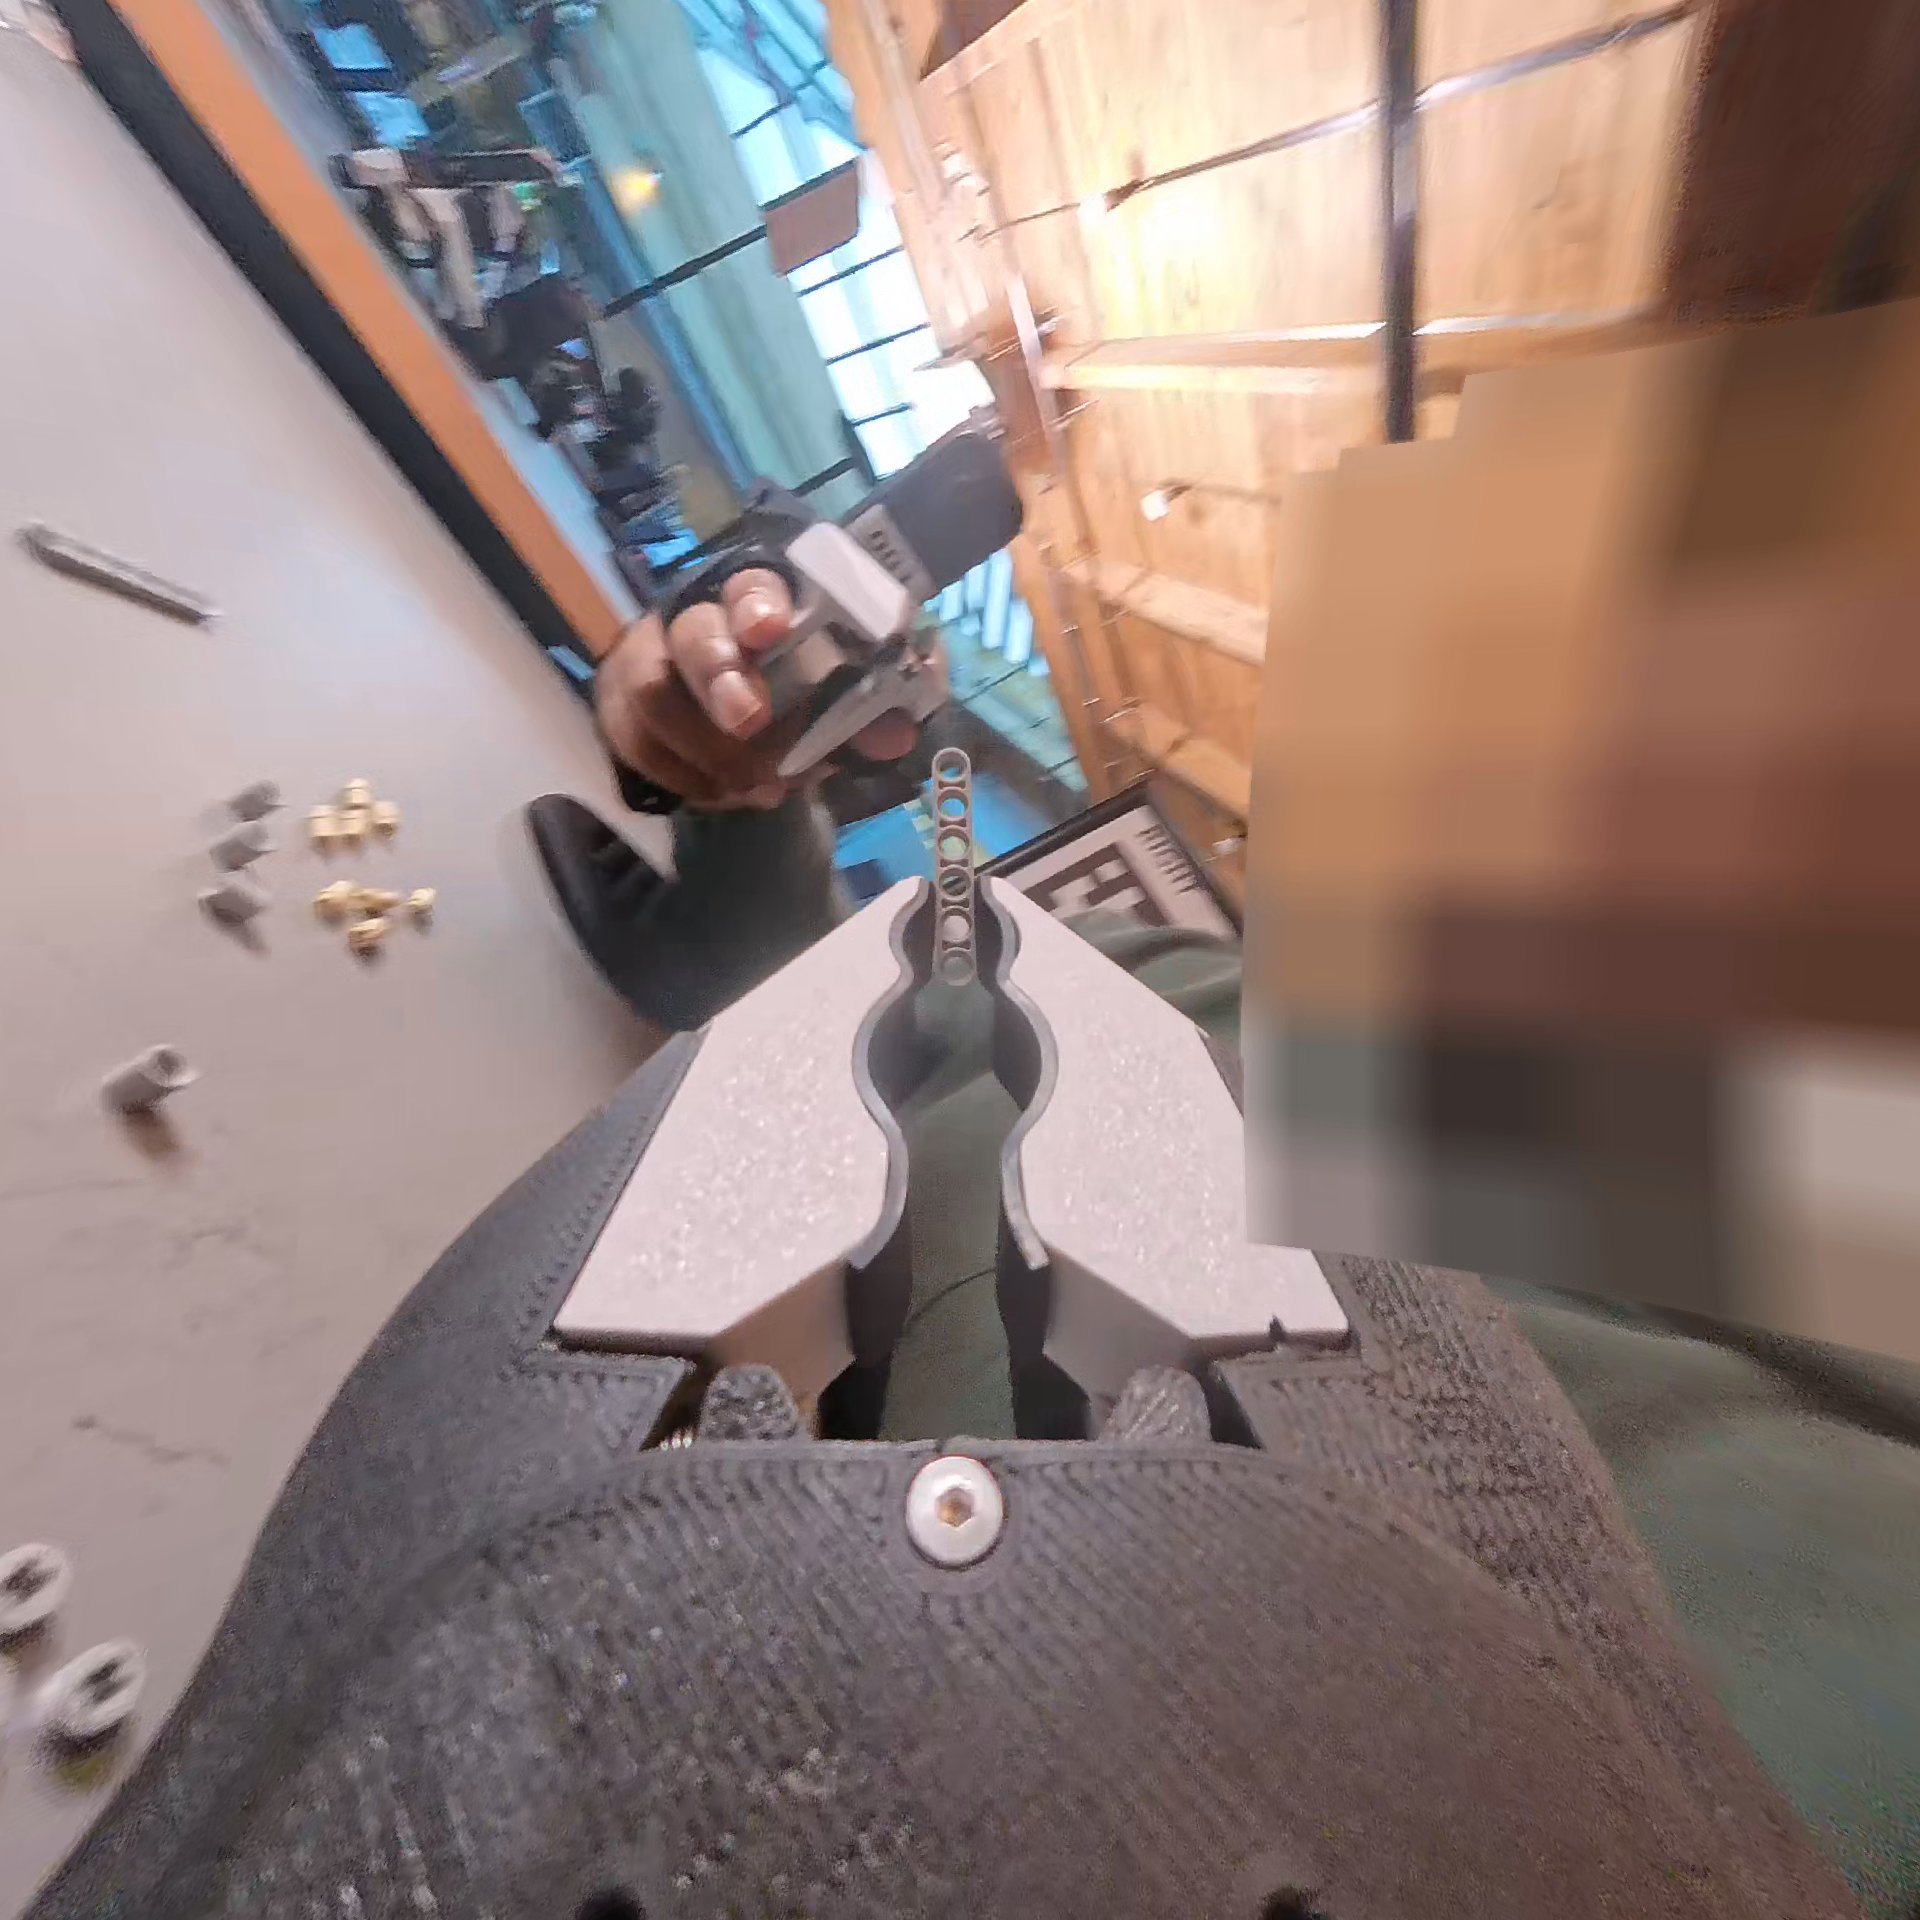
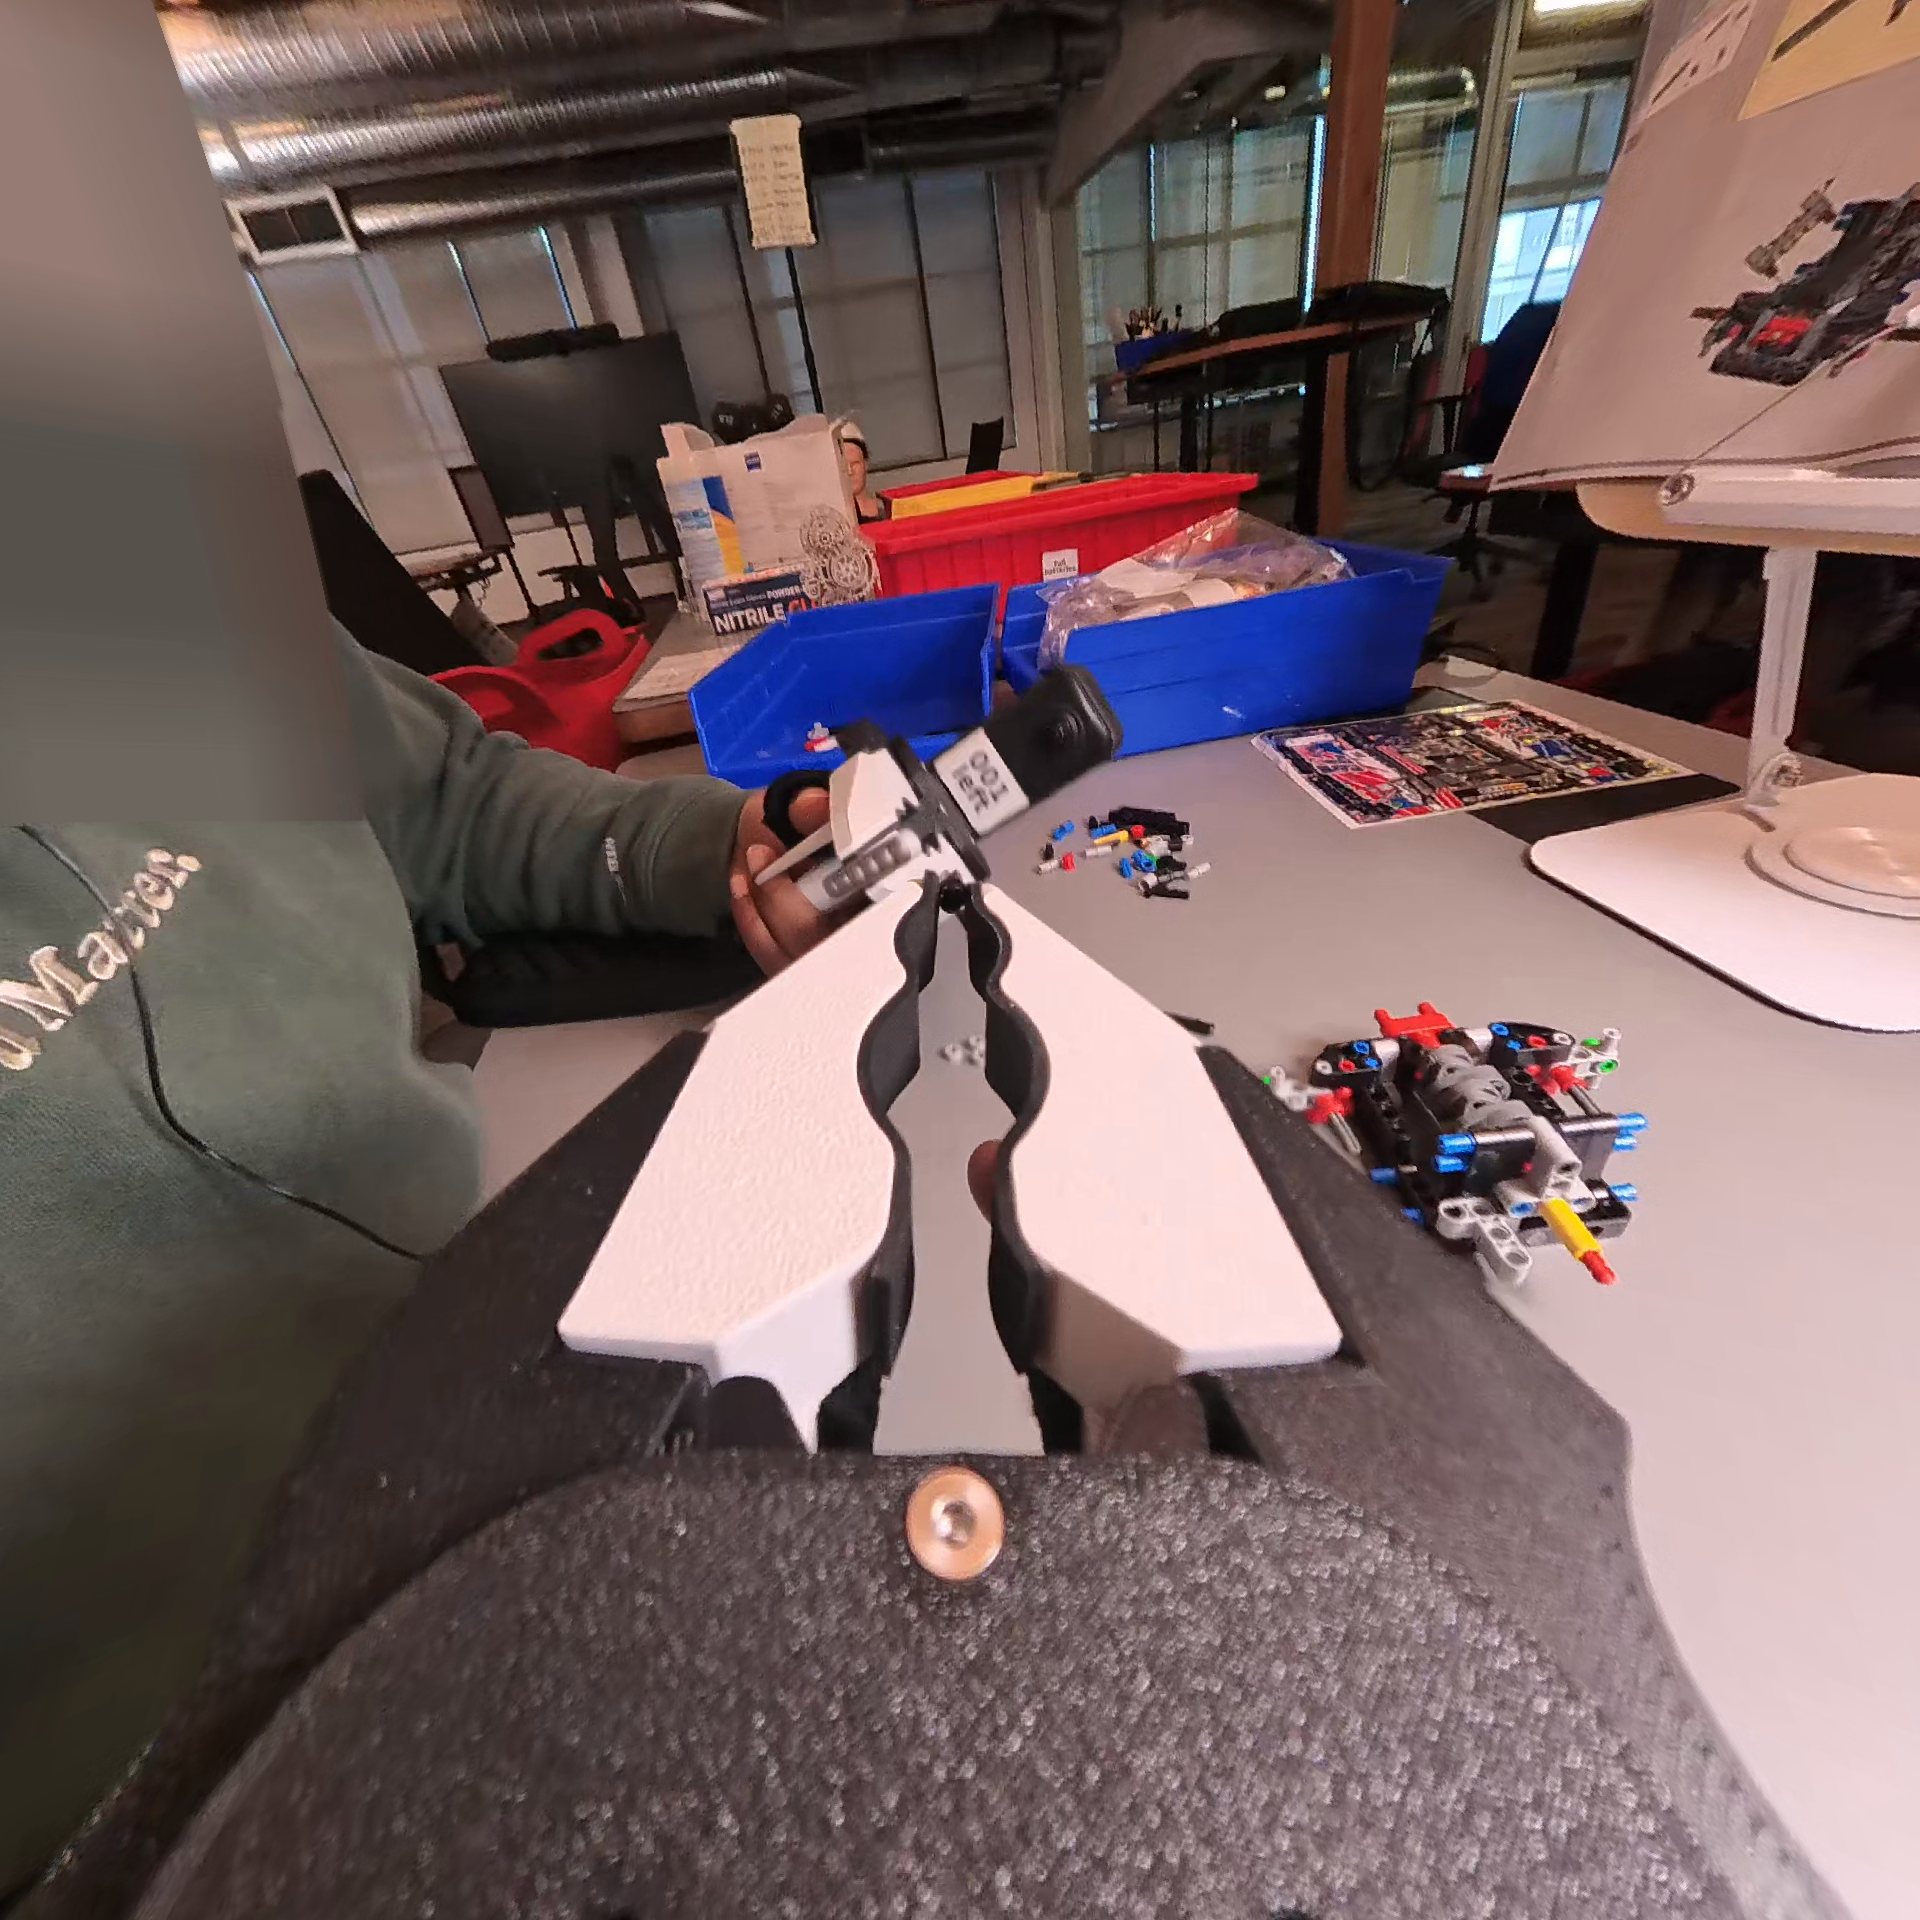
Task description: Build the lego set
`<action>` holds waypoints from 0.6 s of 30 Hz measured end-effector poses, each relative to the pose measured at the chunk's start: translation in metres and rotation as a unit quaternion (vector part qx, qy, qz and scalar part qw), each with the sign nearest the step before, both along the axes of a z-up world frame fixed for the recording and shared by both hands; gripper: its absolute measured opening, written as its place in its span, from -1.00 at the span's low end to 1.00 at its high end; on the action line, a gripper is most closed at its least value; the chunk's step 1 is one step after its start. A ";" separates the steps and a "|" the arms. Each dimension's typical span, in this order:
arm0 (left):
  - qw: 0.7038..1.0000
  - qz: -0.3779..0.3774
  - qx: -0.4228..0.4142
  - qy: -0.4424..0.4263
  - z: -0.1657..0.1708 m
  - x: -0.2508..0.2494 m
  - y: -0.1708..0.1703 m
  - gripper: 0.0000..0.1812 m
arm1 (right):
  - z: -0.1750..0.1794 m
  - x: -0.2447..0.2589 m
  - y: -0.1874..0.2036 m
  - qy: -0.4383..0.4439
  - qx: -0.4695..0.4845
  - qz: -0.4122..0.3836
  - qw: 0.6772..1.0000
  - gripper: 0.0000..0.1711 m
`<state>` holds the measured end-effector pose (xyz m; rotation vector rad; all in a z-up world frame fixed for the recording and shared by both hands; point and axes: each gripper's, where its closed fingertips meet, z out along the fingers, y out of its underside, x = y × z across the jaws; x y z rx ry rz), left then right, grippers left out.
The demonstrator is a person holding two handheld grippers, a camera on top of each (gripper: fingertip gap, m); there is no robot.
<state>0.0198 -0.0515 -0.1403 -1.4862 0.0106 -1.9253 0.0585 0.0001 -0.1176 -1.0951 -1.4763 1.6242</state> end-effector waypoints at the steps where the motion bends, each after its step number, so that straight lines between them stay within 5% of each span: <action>1: 0.999 0.009 0.003 0.047 -0.009 0.004 0.001 -0.96 | -0.004 0.000 -0.001 -0.012 0.009 0.001 1.000 -0.98; 4: 0.947 0.050 0.048 0.315 -0.059 0.010 0.006 -0.95 | -0.028 -0.003 -0.003 -0.070 0.065 -0.004 0.995 -0.98; 8: 0.850 0.079 0.103 0.510 -0.090 0.005 0.011 -0.95 | -0.073 -0.005 -0.009 -0.174 0.157 -0.002 0.972 -0.98; 13: 0.771 0.059 0.149 0.616 -0.110 0.013 0.008 -0.95 | -0.105 -0.008 -0.020 -0.241 0.203 0.012 0.949 -0.98; 18: 0.735 0.039 0.161 0.657 -0.124 0.020 0.006 -0.94 | -0.128 -0.004 -0.025 -0.294 0.234 0.025 0.927 -0.98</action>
